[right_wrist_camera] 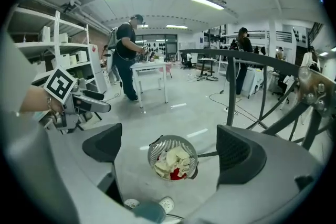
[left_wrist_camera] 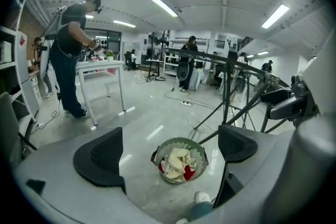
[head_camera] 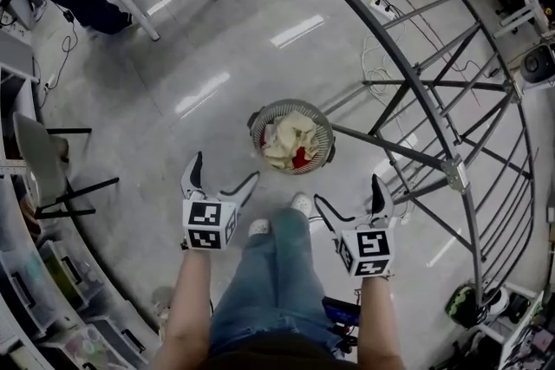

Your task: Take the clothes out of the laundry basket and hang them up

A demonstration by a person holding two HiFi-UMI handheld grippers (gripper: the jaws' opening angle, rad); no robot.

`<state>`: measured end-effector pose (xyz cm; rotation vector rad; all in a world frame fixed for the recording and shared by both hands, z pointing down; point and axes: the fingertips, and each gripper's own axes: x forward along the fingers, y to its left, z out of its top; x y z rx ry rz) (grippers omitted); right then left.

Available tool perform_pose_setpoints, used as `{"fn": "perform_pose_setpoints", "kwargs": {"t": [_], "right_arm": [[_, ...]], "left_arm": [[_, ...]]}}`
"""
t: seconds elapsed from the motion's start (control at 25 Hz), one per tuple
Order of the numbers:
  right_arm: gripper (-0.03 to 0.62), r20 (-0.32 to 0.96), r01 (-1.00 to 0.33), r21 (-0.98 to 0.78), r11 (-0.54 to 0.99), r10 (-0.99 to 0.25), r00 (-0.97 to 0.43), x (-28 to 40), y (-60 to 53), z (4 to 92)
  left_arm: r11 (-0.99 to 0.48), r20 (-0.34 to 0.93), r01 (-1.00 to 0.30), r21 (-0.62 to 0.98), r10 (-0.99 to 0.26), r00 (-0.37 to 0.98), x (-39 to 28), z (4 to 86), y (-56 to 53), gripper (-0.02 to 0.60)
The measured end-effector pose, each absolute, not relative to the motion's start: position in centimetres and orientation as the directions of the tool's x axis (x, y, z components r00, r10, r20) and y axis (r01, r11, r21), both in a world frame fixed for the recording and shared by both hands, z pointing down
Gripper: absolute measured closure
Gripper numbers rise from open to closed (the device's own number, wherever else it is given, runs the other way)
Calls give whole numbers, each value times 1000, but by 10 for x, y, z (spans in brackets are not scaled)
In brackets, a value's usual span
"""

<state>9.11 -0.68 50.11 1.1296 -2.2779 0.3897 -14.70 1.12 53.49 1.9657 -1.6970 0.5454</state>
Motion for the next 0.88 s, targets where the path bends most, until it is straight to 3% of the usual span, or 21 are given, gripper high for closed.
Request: {"fn": "perform_pose_setpoints", "kwargs": {"t": [0.24, 0.6, 0.88], "right_arm": [[31, 642, -693, 32, 720, -546, -537, 98, -40, 524], [33, 702, -548, -41, 835, -366, -611, 89, -74, 558], [45, 752, -423, -44, 905, -248, -610, 74, -80, 604]], "left_arm": [[-45, 632, -995, 86, -770, 90, -134, 556, -4, 14], [117, 666, -989, 90, -745, -28, -135, 561, -8, 14], [158, 695, -982, 99, -717, -45, -133, 589, -5, 14]]}}
